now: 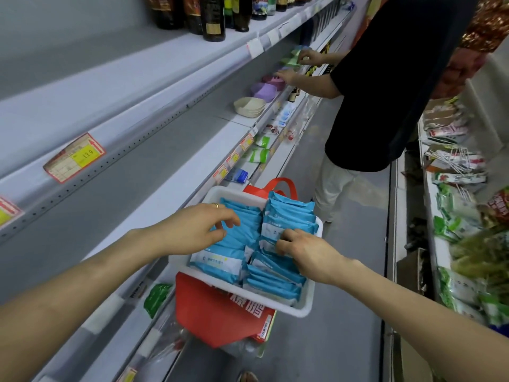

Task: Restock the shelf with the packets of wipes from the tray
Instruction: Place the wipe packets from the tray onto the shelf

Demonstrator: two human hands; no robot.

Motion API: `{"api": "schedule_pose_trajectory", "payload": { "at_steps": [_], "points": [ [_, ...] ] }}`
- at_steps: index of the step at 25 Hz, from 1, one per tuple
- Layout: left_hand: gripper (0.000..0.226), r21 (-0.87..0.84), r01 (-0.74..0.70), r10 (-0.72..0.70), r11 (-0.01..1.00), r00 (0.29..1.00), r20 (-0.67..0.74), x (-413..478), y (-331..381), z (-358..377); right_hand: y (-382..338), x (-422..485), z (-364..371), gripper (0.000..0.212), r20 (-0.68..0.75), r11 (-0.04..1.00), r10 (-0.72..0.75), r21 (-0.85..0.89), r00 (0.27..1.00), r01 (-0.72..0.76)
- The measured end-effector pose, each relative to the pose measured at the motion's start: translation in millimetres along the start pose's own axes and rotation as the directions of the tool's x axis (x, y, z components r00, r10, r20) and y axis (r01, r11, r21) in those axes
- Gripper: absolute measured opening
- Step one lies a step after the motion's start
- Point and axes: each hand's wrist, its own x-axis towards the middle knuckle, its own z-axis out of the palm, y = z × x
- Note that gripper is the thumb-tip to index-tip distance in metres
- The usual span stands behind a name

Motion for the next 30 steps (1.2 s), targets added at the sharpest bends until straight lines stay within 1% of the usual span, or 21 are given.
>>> {"api": "schedule_pose_trajectory", "payload": {
  "at_steps": [2,5,7,9,13,17,20,22,24,27,30],
  "points": [
    [0.032,0.0,-0.021,0.021,1.0,1.0,0.01,12,10,4,-2,-3,-7,0.032,-0.016,1.0,-0.012,0.017,1.0,0.012],
    [0.035,0.029,-0.025,0.025,0.999,1.0,0.0,37,24,16,0,-18,-26,0.039,-0.086,0.998,0.008,0.058,0.996,-0.003],
    [0.039,0.044,-0.039,0.039,0.998,0.999,-0.006,57,33,27,6,-36,-38,0.041,-0.139,0.995,0.049,0.093,0.989,-0.036],
    [0.042,0.076,-0.085,0.086,0.993,0.996,-0.005,77,43,38,13,-59,-47,0.043,-0.17,0.985,0.118,0.148,0.978,-0.093],
    [0.043,0.181,-0.151,0.155,0.972,0.988,-0.009,106,56,61,26,-106,-46,0.043,-0.163,0.965,0.212,0.192,0.964,-0.179],
    [0.03,0.259,-0.163,0.167,0.952,0.986,0.004,118,56,75,37,-140,-32,0.042,-0.125,0.944,0.265,0.236,0.956,-0.231],
    [0.023,0.253,-0.179,0.174,0.951,0.984,0.044,119,58,78,41,-157,-21,0.041,-0.112,0.931,0.29,0.262,0.951,-0.253],
    [0.025,0.215,-0.198,0.179,0.956,0.978,0.106,117,60,81,42,-163,-17,0.04,-0.1,0.925,0.298,0.274,0.949,-0.261],
    [0.03,0.23,-0.213,0.181,0.95,0.972,0.151,117,62,86,43,-165,-16,0.04,-0.101,0.92,0.308,0.286,0.946,-0.269],
    [0.039,0.312,-0.239,0.202,0.92,0.968,0.147,121,62,91,39,-161,-22,0.041,-0.122,0.922,0.3,0.292,0.946,-0.255],
    [0.042,0.33,-0.249,0.214,0.91,0.967,0.14,120,63,80,34,-148,-35,0.043,-0.142,0.934,0.271,0.278,0.952,-0.224]
  ]
}}
